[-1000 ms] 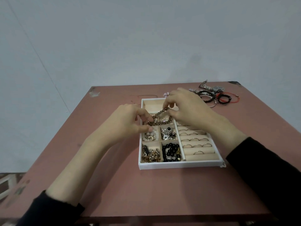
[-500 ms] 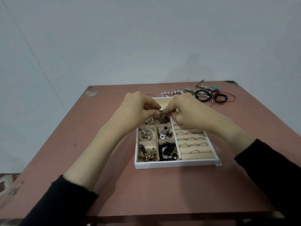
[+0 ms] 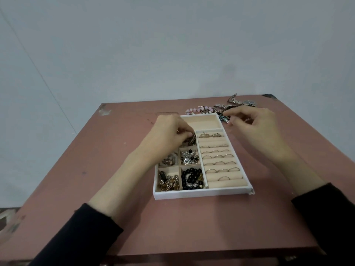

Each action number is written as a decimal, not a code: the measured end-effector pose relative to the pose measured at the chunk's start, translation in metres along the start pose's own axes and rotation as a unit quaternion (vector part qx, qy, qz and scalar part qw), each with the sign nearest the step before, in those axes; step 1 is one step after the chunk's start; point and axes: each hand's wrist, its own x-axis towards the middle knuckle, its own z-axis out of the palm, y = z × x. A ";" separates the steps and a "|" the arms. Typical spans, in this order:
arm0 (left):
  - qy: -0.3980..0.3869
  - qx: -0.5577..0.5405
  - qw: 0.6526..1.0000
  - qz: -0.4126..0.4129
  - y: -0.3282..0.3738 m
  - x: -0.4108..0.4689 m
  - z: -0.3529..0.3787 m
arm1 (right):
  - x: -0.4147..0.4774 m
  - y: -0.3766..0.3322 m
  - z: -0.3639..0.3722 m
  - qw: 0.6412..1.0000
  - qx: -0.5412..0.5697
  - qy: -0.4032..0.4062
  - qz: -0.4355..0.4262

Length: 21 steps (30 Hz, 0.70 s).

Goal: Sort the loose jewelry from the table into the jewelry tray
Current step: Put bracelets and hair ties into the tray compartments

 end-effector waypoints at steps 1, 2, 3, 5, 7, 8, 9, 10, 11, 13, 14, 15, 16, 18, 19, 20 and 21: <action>0.014 -0.002 1.000 0.002 -0.001 -0.003 -0.002 | 0.001 0.001 -0.002 1.000 0.009 0.004 0.002; 0.020 -0.004 1.000 0.000 -0.002 -0.006 -0.004 | 0.002 0.001 -0.004 1.000 0.016 0.006 0.003; 0.016 -0.007 1.000 -0.002 -0.002 -0.008 -0.006 | 0.003 0.002 -0.006 1.000 0.019 0.010 0.002; -0.009 -0.003 1.000 0.000 -0.002 -0.012 -0.006 | 0.006 0.004 -0.009 1.000 0.012 0.019 -0.001; -0.027 0.033 0.999 0.009 0.000 -0.013 -0.004 | 0.007 0.006 -0.010 1.000 0.005 0.028 -0.001; -0.030 0.048 0.998 0.010 0.001 -0.012 -0.003 | 0.007 0.006 -0.010 1.000 0.004 0.029 0.001; -0.034 0.057 0.998 0.007 0.002 -0.012 -0.002 | 0.007 0.007 -0.010 1.000 0.002 0.029 0.003; -0.039 0.064 0.997 0.002 0.002 -0.011 -0.002 | 0.007 0.008 -0.010 1.000 -0.001 0.030 0.006; -0.045 0.072 0.996 -0.001 0.003 -0.011 -0.003 | 0.007 0.008 -0.009 1.000 -0.002 0.028 0.009; -0.057 0.090 0.994 -0.006 0.005 -0.009 -0.004 | 0.005 0.008 -0.008 1.000 -0.001 0.024 0.015; -0.063 0.099 0.993 -0.010 0.007 -0.007 -0.004 | 0.005 0.008 -0.008 1.000 -0.006 0.023 0.015; -0.071 0.108 0.992 -0.015 0.008 -0.006 -0.005 | 0.004 0.008 -0.007 1.000 -0.015 0.023 0.015; -0.078 0.113 0.990 -0.018 0.010 -0.004 -0.005 | 0.004 0.007 -0.008 0.999 -0.025 0.024 0.016; -0.085 0.104 0.991 -0.018 0.011 -0.002 -0.006 | 0.004 0.007 -0.009 0.999 -0.032 0.026 0.018; -0.083 0.096 0.992 -0.015 0.011 -0.001 -0.007 | 0.004 0.007 -0.010 0.999 -0.028 0.027 0.019; -0.082 0.093 0.992 -0.011 0.012 -0.001 -0.007 | 0.004 0.008 -0.011 0.999 -0.024 0.029 0.021; -0.084 0.095 0.992 -0.007 0.012 -0.001 -0.007 | 0.005 0.009 -0.012 0.999 -0.019 0.032 0.023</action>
